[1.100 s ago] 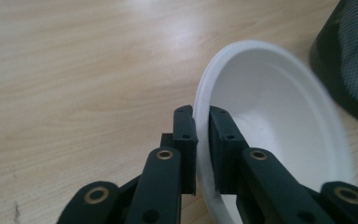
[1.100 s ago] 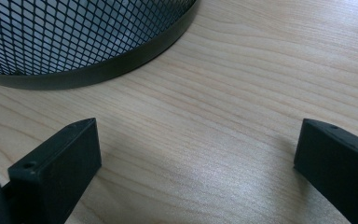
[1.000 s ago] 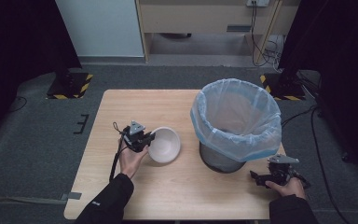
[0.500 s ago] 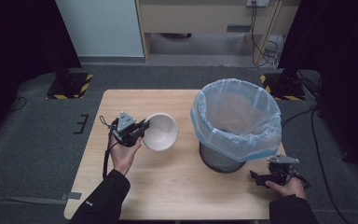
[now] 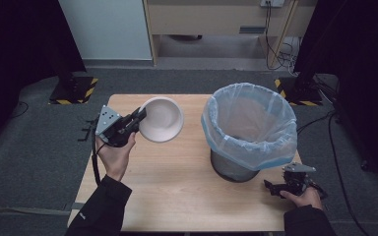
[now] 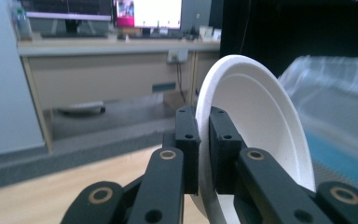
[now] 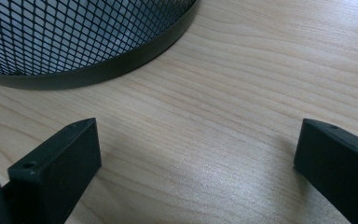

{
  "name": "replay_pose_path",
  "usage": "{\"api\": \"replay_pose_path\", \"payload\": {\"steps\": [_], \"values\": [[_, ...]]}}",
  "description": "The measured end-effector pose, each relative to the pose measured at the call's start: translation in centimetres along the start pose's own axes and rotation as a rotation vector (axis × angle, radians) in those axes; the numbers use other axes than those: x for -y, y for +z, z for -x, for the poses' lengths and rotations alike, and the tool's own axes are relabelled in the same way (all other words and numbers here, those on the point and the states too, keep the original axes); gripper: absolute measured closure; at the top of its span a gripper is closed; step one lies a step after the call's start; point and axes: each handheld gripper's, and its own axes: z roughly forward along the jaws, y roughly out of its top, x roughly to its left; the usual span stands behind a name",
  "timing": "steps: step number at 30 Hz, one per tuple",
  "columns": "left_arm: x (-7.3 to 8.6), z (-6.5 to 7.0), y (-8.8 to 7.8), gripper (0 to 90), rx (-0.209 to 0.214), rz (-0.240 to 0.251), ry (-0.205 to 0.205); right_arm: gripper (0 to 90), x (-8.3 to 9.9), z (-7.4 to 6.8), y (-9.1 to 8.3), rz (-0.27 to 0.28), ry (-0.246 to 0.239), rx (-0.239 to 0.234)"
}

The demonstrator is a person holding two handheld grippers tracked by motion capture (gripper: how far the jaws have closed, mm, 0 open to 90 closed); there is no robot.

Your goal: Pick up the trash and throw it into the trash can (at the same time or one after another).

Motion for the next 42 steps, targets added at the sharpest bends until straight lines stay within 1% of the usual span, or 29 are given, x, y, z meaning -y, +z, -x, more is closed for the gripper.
{"api": "replay_pose_path", "payload": {"steps": [1, 5, 9, 12, 13, 14, 15, 16, 17, 18, 19, 20, 21, 24, 25, 26, 27, 28, 29, 31, 32, 33, 34, 36, 37, 38, 39, 40, 42], "values": [[-0.4, 0.1, 0.0, 83.6, 0.011, 0.015, -0.011, 0.7, 0.0, 0.0, 0.0, 0.000, 0.000, 0.000], [-2.2, 0.4, -0.1, 83.5, 0.018, 0.064, -0.021, 0.8, 0.0, 0.0, 0.0, 0.000, 0.000, 0.000], [-3.7, 0.7, 0.1, 83.5, 0.023, 0.102, -0.025, 0.8, 0.0, 0.0, 0.0, 0.000, 0.000, 0.000], [-4.8, 1.2, 0.4, 83.5, 0.032, 0.120, -0.019, 0.8, 0.0, 0.0, 0.0, 0.000, 0.000, 0.000], [-5.6, 1.6, 0.6, 83.5, 0.030, 0.134, -0.010, 0.8, 0.0, 0.0, 0.0, 0.000, 0.001, 0.000], [-5.6, 1.6, 0.6, 83.6, 0.030, 0.134, -0.010, 0.8, 0.0, 0.0, 0.0, 0.000, 0.000, 0.000], [-6.3, 2.0, 0.9, 83.6, 0.035, 0.145, -0.007, 0.8, 0.0, 0.0, 0.0, 0.000, 0.000, 0.000], [-6.3, 2.0, 0.9, 83.5, 0.035, 0.145, -0.007, 0.8, 0.0, 0.0, 0.0, 0.000, 0.000, 0.000], [-7.0, 2.5, 1.2, 83.5, 0.043, 0.156, -0.003, 0.8, 0.0, 0.0, 0.0, 0.000, 0.001, 0.000], [-7.3, 2.7, 1.4, 83.5, 0.048, 0.161, -0.004, 0.8, 0.0, 0.0, 0.0, 0.000, 0.001, 0.000], [-7.3, 2.7, 1.4, 83.5, 0.048, 0.161, -0.004, 0.8, 0.0, 0.0, 0.0, 0.000, 0.001, 0.000], [-7.5, 3.1, 1.6, 83.5, 0.061, 0.163, -0.004, 0.8, 0.0, 0.0, 0.0, 0.000, 0.000, 0.000], [-7.8, 3.4, 1.9, 83.5, 0.065, 0.165, -0.002, 0.8, 0.0, 0.0, 0.0, 0.000, -0.001, 0.000], [-8.4, 4.6, 2.7, 83.5, 0.088, 0.174, 0.000, 0.7, 0.0, 0.0, 0.0, 0.000, 0.000, 0.000], [-8.8, 5.3, 3.3, 83.6, 0.103, 0.188, 0.010, 0.8, 0.0, 0.0, 0.0, 0.000, 0.000, -0.001], [-8.8, 5.3, 3.3, 83.5, 0.103, 0.188, 0.010, 0.8, 0.0, 0.0, 0.0, 0.000, 0.000, -0.001], [-8.9, 5.8, 3.5, 83.5, 0.115, 0.179, 0.004, 0.8, 0.0, 0.0, 0.0, 0.000, 0.000, 0.000], [-9.2, 6.6, 4.2, 83.5, 0.121, 0.189, 0.023, 0.8, 0.0, 0.0, 0.0, 0.000, -0.001, 0.000], [-9.3, 7.0, 4.4, 83.5, 0.127, 0.185, 0.030, 0.8, 0.0, 0.0, 0.0, 0.000, 0.001, -0.001], [-9.5, 7.7, 4.9, 83.6, 0.138, 0.189, 0.029, 0.8, 0.0, 0.0, 0.0, 0.000, 0.001, -0.001], [-9.5, 7.7, 4.9, 83.6, 0.138, 0.189, 0.029, 0.8, 0.0, 0.0, 0.0, 0.000, 0.000, 0.000], [-9.6, 8.1, 5.2, 83.5, 0.145, 0.191, 0.028, 0.8, 0.0, 0.0, 0.0, 0.000, 0.000, -0.001], [-9.7, 8.8, 5.6, 83.5, 0.167, 0.186, 0.014, 0.8, 0.0, 0.0, 0.0, 0.000, -0.001, 0.000], [-9.9, 9.5, 6.0, 83.6, 0.179, 0.186, 0.015, 0.8, 0.0, 0.0, 0.0, 0.000, -0.001, 0.000], [-9.9, 9.5, 6.0, 83.5, 0.179, 0.186, 0.015, 0.8, 0.0, 0.0, 0.0, 0.000, -0.001, 0.000], [-9.9, 9.8, 6.2, 83.5, 0.184, 0.185, 0.017, 0.8, 0.0, 0.0, 0.0, 0.000, -0.001, 0.000], [-9.9, 10.5, 6.8, 83.6, 0.200, 0.183, 0.015, 0.8, 0.0, 0.0, 0.0, 0.000, 0.000, 0.000], [-9.9, 10.5, 6.8, 83.5, 0.200, 0.183, 0.015, 0.8, 0.0, 0.0, 0.0, 0.000, 0.000, 0.000], [-9.8, 11.4, 7.5, 83.5, 0.217, 0.175, 0.022, 0.8, 0.0, 0.0, 0.0, 0.000, 0.000, -0.001]]}}
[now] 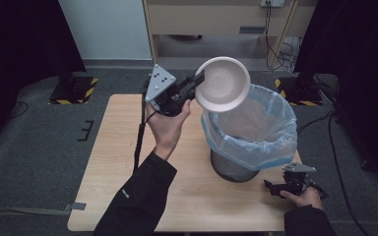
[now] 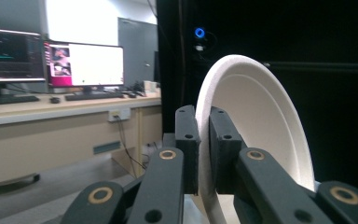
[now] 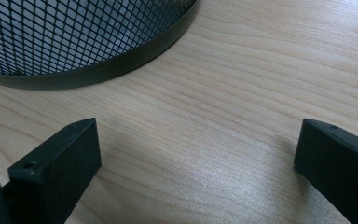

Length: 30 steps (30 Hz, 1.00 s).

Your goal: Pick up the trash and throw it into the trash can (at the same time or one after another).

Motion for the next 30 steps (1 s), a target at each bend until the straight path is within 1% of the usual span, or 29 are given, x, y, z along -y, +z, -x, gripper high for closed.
{"api": "replay_pose_path", "payload": {"steps": [1, 2, 3, 4, 5, 6, 7, 8, 9, 13, 14, 15, 16, 17, 20, 21, 22, 23, 24, 26, 27, 28, 29, 30], "values": [[0.2, 0.4, 0.4, 83.5, 0.008, -0.008, 0.003, 0.8, 0.0, 0.0, 0.0, 0.000, 0.000, 0.000], [0.6, 1.1, 1.2, 83.5, 0.025, -0.026, 0.013, 0.8, 0.0, 0.0, 0.0, 0.000, 0.000, 0.000], [0.6, 1.1, 1.2, 83.5, 0.025, -0.026, 0.013, 0.8, 0.0, 0.0, 0.0, 0.000, 0.000, 0.000], [0.8, 1.5, 1.6, 83.5, 0.032, -0.033, 0.018, 0.8, 0.0, 0.0, 0.0, 0.000, 0.000, 0.000], [1.2, 2.1, 2.4, 83.5, 0.045, -0.048, 0.025, 0.8, 0.0, 0.0, 0.0, 0.001, 0.002, 0.000], [1.2, 2.1, 2.4, 83.5, 0.045, -0.048, 0.025, 0.8, 0.0, 0.0, 0.0, 0.001, 0.002, 0.000], [1.4, 2.4, 2.8, 83.5, 0.052, -0.057, 0.028, 0.8, 0.0, 0.0, 0.0, 0.001, 0.002, -0.001], [1.8, 2.9, 3.6, 83.5, 0.061, -0.071, 0.031, 0.8, 0.0, 0.0, 0.0, 0.001, 0.001, -0.001], [1.8, 2.9, 3.6, 83.5, 0.061, -0.071, 0.031, 0.8, 0.0, 0.0, 0.0, 0.001, 0.001, -0.001], [2.7, 3.6, 4.7, 83.4, 0.093, -0.106, 0.038, 0.8, 0.0, 0.0, 0.0, 0.001, 0.001, -0.003], [2.9, 3.7, 5.0, 82.3, 0.104, -0.122, 0.037, 0.8, 0.0, 0.0, 0.0, -0.001, -0.001, -0.004], [3.4, 3.8, 5.3, 78.7, 0.131, -0.140, 0.019, 0.8, 0.0, -0.1, 0.0, 0.001, 0.004, -0.003], [3.4, 3.8, 5.3, 73.1, 0.131, -0.140, 0.019, 0.8, 0.0, -0.1, 0.0, -0.002, 0.004, -0.005], [3.7, 3.7, 5.2, 68.1, 0.142, -0.127, 0.008, 0.8, 0.0, -0.1, 0.0, 0.000, 0.004, -0.004], [3.8, 3.5, 4.6, 57.7, 0.139, -0.123, 0.012, 0.8, 0.0, 0.0, 0.0, -0.001, -0.001, -0.005], [3.9, 3.0, 3.7, 54.9, 0.134, -0.117, 0.010, 0.8, 0.0, 0.0, 0.0, -0.001, 0.001, -0.004], [3.9, 2.6, 3.1, 52.1, 0.126, -0.118, 0.009, 0.8, 0.0, 0.0, 0.0, -0.001, 0.001, -0.005], [3.9, 2.6, 3.1, 48.9, 0.126, -0.118, 0.009, 0.8, 0.0, 0.0, 0.0, -0.001, 0.000, -0.005], [3.9, 2.2, 2.4, 48.9, 0.116, -0.118, 0.013, 0.8, 0.0, 0.0, 0.0, -0.001, 0.000, -0.005], [4.2, 1.3, 0.9, 42.0, 0.086, -0.133, 0.032, 0.8, 0.0, 0.0, 0.0, -0.001, 0.000, -0.004], [4.6, 0.1, -0.7, 37.0, 0.055, -0.167, 0.041, 0.8, 0.0, 0.0, 0.0, -0.001, 0.000, -0.004], [4.6, 0.1, -0.7, 34.4, 0.055, -0.167, 0.041, 0.8, 0.0, 0.0, 0.0, -0.001, 0.000, -0.004], [5.4, -1.2, -2.2, 32.8, 0.038, -0.213, 0.041, 0.7, 0.0, -0.1, 0.0, -0.001, 0.001, -0.003], [5.9, -1.7, -3.0, 31.0, 0.024, -0.236, 0.035, 0.7, 0.0, -0.1, 0.0, -0.001, -0.001, -0.002]]}}
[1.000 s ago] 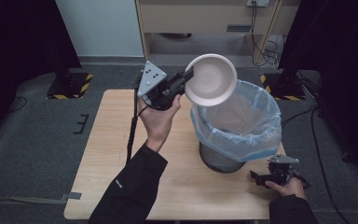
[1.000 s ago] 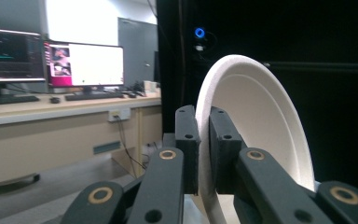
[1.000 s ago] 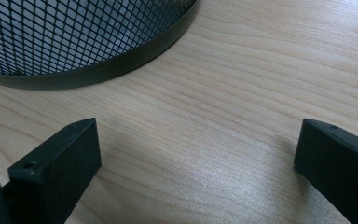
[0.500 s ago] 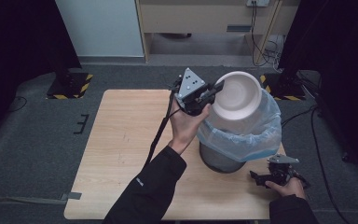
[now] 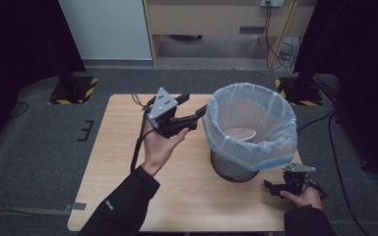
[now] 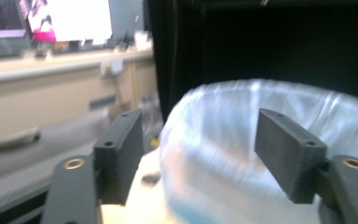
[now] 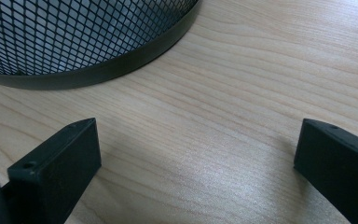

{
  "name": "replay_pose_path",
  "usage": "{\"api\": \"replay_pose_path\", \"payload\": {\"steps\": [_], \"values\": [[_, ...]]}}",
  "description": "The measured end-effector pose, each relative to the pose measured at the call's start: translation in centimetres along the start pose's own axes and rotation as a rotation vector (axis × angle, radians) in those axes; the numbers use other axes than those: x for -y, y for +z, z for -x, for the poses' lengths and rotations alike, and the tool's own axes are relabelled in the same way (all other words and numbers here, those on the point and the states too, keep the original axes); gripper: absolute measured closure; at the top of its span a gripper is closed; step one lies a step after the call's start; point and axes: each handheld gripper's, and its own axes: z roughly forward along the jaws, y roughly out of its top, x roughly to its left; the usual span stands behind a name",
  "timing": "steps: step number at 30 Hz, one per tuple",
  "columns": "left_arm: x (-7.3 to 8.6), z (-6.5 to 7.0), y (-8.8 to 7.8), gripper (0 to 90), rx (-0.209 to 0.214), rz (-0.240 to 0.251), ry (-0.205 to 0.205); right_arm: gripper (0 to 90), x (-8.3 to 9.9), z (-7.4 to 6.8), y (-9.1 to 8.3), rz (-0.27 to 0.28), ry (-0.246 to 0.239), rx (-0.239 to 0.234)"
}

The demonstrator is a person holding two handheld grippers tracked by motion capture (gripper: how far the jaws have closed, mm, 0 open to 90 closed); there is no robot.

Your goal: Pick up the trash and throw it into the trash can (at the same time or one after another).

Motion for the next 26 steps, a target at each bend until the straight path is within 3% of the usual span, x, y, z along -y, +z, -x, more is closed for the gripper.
{"api": "replay_pose_path", "payload": {"steps": [1, 3, 6, 10, 11, 12, 14, 15, 17, 19, 20, 22, 25, 26], "values": [[0.0, 0.0, 0.0, 29.4, 0.000, 0.000, 0.000, 0.7, 0.0, 0.0, 0.0, 0.000, 0.000, 0.000], [1.7, -1.1, -1.3, 27.9, -0.024, -0.063, -0.003, 0.7, 0.0, 0.0, 0.0, -0.001, -0.002, 0.000], [5.2, -2.5, -3.1, 24.7, -0.055, -0.155, -0.017, 0.7, 0.0, 0.0, 0.0, 0.000, 0.000, 0.001], [10.3, -4.0, -4.7, 23.9, -0.078, -0.281, -0.080, 0.7, 0.0, 0.0, 0.0, 0.000, 0.000, 0.001], [12.4, -4.5, -5.3, 22.8, -0.094, -0.327, -0.097, 0.7, 0.0, 0.0, 0.0, 0.000, 0.000, 0.001], [12.4, -4.5, -5.3, 22.4, -0.094, -0.327, -0.097, 0.7, 0.0, 0.0, 0.0, 0.000, 0.000, 0.001], [15.1, -5.1, -6.3, 20.9, -0.110, -0.393, -0.120, 0.7, 0.0, 0.0, 0.0, 0.000, -0.001, 0.001], [15.1, -5.1, -6.3, 20.5, -0.110, -0.393, -0.120, 0.7, 0.0, 0.0, 0.0, 0.000, 0.000, 0.001], [16.7, -5.6, -7.2, 19.8, -0.121, -0.445, -0.146, 0.7, 0.0, 0.0, 0.0, 0.000, 0.000, 0.001], [19.1, -6.3, -8.5, 19.6, -0.157, -0.534, -0.161, 0.7, 0.0, 0.0, 0.0, 0.000, 0.000, 0.001], [19.1, -6.3, -8.5, 19.5, -0.157, -0.534, -0.161, 0.7, 0.0, 0.0, 0.0, 0.000, 0.000, 0.001], [20.4, -6.9, -9.1, 18.7, -0.173, -0.614, -0.175, 0.7, 0.0, 0.0, 0.0, 0.000, -0.001, 0.001], [22.1, -7.5, -9.8, 18.5, -0.204, -0.697, -0.169, 0.7, 0.0, 0.0, 0.0, 0.000, 0.000, 0.001], [22.1, -7.5, -9.8, 18.3, -0.204, -0.697, -0.169, 0.7, 0.0, 0.0, 0.0, 0.000, 0.000, 0.001]]}}
